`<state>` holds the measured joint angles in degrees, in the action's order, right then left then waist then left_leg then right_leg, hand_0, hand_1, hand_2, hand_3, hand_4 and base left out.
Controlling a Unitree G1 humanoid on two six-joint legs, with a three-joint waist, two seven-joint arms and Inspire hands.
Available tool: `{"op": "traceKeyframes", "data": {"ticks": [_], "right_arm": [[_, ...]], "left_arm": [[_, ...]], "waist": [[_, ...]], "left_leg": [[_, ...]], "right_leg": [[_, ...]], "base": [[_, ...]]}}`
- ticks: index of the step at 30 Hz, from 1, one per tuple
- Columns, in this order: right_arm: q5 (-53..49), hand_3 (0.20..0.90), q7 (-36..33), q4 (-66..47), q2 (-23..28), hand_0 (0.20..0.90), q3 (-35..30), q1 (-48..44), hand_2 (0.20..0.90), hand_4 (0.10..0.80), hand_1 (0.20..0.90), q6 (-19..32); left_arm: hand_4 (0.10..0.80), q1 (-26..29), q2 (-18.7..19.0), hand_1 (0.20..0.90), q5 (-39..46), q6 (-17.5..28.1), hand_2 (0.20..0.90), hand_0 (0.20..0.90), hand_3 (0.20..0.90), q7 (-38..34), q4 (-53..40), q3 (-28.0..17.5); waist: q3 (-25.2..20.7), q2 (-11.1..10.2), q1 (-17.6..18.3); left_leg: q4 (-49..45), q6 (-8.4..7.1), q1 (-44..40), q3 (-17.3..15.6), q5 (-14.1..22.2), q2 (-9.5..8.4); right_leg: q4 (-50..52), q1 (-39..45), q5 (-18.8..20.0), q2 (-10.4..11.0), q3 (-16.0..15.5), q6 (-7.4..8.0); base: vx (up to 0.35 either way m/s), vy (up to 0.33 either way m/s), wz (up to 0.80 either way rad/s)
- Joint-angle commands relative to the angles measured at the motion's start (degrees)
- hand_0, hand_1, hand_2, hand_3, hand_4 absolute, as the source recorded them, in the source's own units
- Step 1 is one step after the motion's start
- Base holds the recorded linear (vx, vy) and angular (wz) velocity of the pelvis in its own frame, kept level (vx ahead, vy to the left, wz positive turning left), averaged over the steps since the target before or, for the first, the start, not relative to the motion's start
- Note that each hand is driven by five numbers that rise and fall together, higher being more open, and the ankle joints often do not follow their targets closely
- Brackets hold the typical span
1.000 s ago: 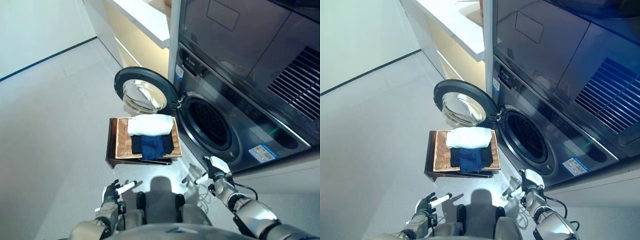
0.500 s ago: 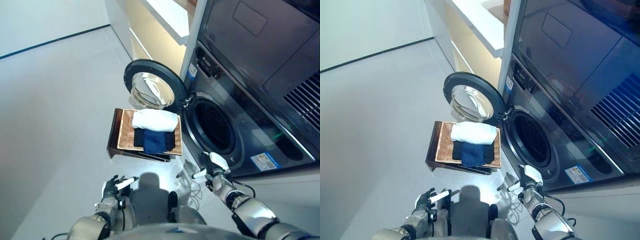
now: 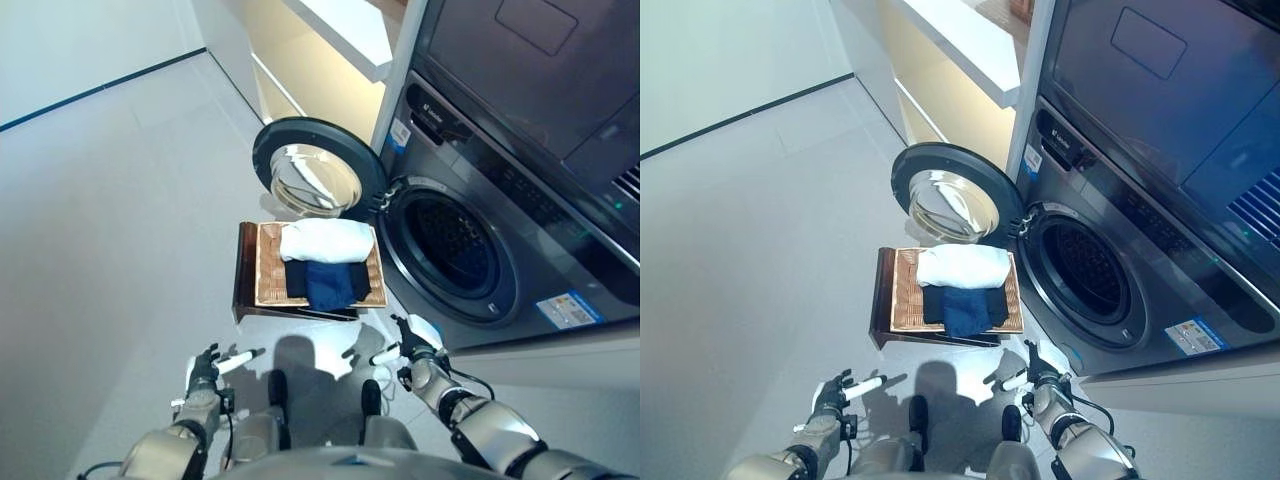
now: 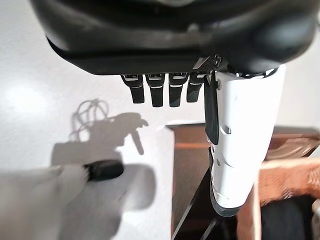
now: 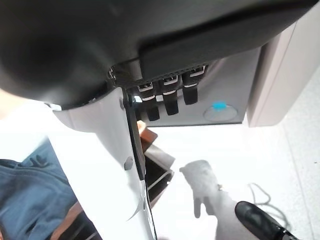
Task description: Pick up the clothes and place them into the washing machine
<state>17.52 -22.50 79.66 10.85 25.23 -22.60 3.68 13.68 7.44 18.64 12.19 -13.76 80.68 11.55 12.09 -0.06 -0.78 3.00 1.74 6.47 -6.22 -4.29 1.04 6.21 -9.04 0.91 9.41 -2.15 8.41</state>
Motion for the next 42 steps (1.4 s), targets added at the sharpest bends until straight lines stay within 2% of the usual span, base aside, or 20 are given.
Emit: {"op": "traceKeyframes", "data": {"ticks": [1, 2, 3, 4, 5, 6, 7, 9, 11, 14, 26, 35, 42], "right_arm": [[0.2, 0.9, -2.7, -2.6, 1.8, 0.9, 3.4, -6.9, 0.9, 0.8, 0.9, 0.9], [0.2, 0.9, -2.7, -2.7, 1.7, 0.9, 3.4, -7.3, 0.9, 0.8, 0.9, 0.8], [0.7, 0.9, -2.8, -2.8, 1.7, 0.9, 3.6, -8.1, 0.9, 0.8, 0.9, 0.5], [1.6, 0.9, -2.6, -3.1, 1.6, 0.9, 3.9, -8.4, 0.9, 0.8, 0.9, 0.4], [1.9, 0.9, -2.7, -3.4, 1.6, 0.9, 3.8, -8.0, 0.9, 0.8, 0.9, 0.3], [2.2, 0.9, -2.8, -3.8, 1.5, 0.9, 3.6, -7.7, 0.9, 0.8, 0.9, 0.5], [2.8, 0.9, -3.2, -3.3, 1.4, 0.9, 4.1, -7.9, 0.9, 0.8, 0.9, -0.1], [3.0, 0.9, -3.1, -2.9, 1.0, 0.9, 4.1, -8.1, 0.9, 0.8, 0.9, -0.2], [3.3, 0.9, -3.1, -2.9, 1.6, 0.9, 4.1, -8.4, 0.9, 0.8, 0.9, 0.0], [5.0, 0.9, -4.3, -2.7, 2.2, 0.9, 4.4, -9.5, 0.9, 0.8, 0.9, -0.3], [10.7, 0.9, -9.3, -2.6, 4.6, 0.9, 6.6, -15.1, 0.9, 0.8, 0.9, -1.4], [15.9, 0.9, -17.7, -6.4, 9.7, 0.9, 9.2, -26.9, 0.9, 0.8, 0.9, -3.3], [17.4, 0.9, -19.9, -6.2, 11.1, 0.9, 10.5, -33.3, 0.9, 0.8, 0.9, -4.2]], "left_arm": [[0.8, 5.2, 1.8, 0.9, -2.1, 1.5, 0.9, 0.9, 0.9, -0.9, 0.7, 0.1], [0.8, 5.5, 2.2, 0.9, -1.9, 1.6, 0.9, 0.9, 0.9, -1.1, 0.9, 0.1], [0.8, 5.8, 2.5, 0.9, -1.3, 1.9, 0.9, 0.9, 0.9, -1.4, 0.8, -0.4], [0.8, 5.9, 2.9, 0.9, -0.1, 2.1, 0.9, 0.9, 0.9, -1.6, 0.9, -1.4], [0.8, 6.3, 2.9, 0.9, 0.6, 2.2, 0.9, 0.9, 0.9, -1.6, 1.0, -1.4], [0.8, 7.0, 3.1, 0.9, 0.6, 2.4, 0.9, 0.9, 0.9, -1.5, 0.8, -1.4], [0.8, 6.6, 2.5, 0.9, 1.8, 2.8, 0.9, 0.9, 0.9, -1.4, 0.6, -1.2], [0.8, 6.4, 2.0, 0.9, 2.0, 2.8, 0.9, 0.9, 0.9, -1.3, 0.2, -1.2], [0.8, 5.9, 0.8, 0.9, 1.2, 2.7, 0.9, 0.9, 0.9, -0.9, -0.3, -0.3], [0.8, 6.1, -0.5, 0.9, -0.6, 2.5, 0.9, 0.9, 0.9, -1.8, -0.1, 0.9], [0.8, 7.2, -1.4, 0.9, -1.4, 3.5, 0.9, 0.9, 0.9, -2.9, -1.4, 3.3], [0.8, 6.7, -2.0, 0.9, 1.7, 5.7, 0.9, 0.9, 0.9, -3.9, -3.6, 5.2], [0.8, 7.3, -2.0, 0.9, 2.7, 6.5, 0.9, 0.9, 0.9, -4.6, -3.9, 6.2]], "waist": [[4.0, -0.3, 0.8], [4.0, -0.6, 0.5], [4.5, -0.6, 0.2], [4.8, -1.2, -0.3], [5.1, -2.0, 0.1], [5.6, -2.6, 0.5], [4.8, -2.5, 0.6], [4.2, -2.4, 0.9], [3.3, -1.9, 1.4], [2.6, -1.1, 1.6], [4.3, 1.3, 1.6], [6.4, 2.6, 0.6], [7.0, 2.8, -0.1]], "left_leg": [[-4.8, -3.44, 2.3, 1.7, 3.6, 2.89], [-4.4, -4.01, 2.1, 1.7, 3.6, 2.89], [-4.6, -4.73, 1.5, 1.4, 4.2, 3.68], [-5.7, -5.75, 1.1, 0.4, 4.8, 5.26], [-7.8, -6.79, 1.5, 0.5, 5.7, 6.11], [-9.2, -7.2, 1.6, 0.2, 5.8, 7.07], [-8.5, -8.14, 1.3, 0.6, 4.4, 8.52], [-7.3, -8.38, 0.6, 1.0, 3.7, 8.85], [-4.6, -8.46, 0.0, 1.9, 2.7, 8.81], [-1.2, -8.43, -0.8, 1.1, 1.7, 8.75], [2.0, -8.7, 0.0, 1.8, 0.1, 8.57], [2.0, -9.91, 5.4, 3.2, -1.4, 8.26], [2.0, -10.38, 7.2, 4.2, -2.1, 7.93]], "right_leg": [[10.3, -6.0, 1.5, -0.2, 2.9, 1.44], [6.1, -5.2, 2.6, 1.5, 1.8, 1.39], [0.8, -5.7, 5.0, 4.6, -0.9, 1.54], [-2.3, -6.7, 6.7, 7.0, -5.4, 1.99], [-3.9, -4.4, 6.9, 7.8, -6.2, 2.15], [-2.7, -3.8, 6.3, 7.2, -5.4, 2.37], [-0.9, -3.3, 5.5, 6.8, -7.5, 2.21], [-0.7, -2.9, 5.5, 6.6, -8.4, 2.07], [-2.6, -1.8, 5.8, 6.2, -9.1, 2.18], [-1.6, -3.1, 5.5, 6.0, -8.6, 2.49], [0.2, -6.0, 5.0, 6.4, -8.8, 3.19], [-0.8, -9.4, 6.5, 6.5, -9.6, 3.44], [-1.7, -9.6, 7.3, 7.0, -10.3, 3.64]], "base": [[0.069, -0.074, -0.25], [0.141, -0.151, -0.15], [0.162, -0.228, -0.08], [0.147, -0.297, -0.11], [0.133, -0.333, -0.23], [0.176, -0.404, -0.15], [0.135, -0.28, 0.1], [0.113, -0.179, 0.59], [0.094, -0.13, 0.35], [0.055, -0.044, 0.0], [0.016, 0.002, -0.01], [0.014, -0.013, 0.09], [-0.001, -0.004, 0.05]]}}
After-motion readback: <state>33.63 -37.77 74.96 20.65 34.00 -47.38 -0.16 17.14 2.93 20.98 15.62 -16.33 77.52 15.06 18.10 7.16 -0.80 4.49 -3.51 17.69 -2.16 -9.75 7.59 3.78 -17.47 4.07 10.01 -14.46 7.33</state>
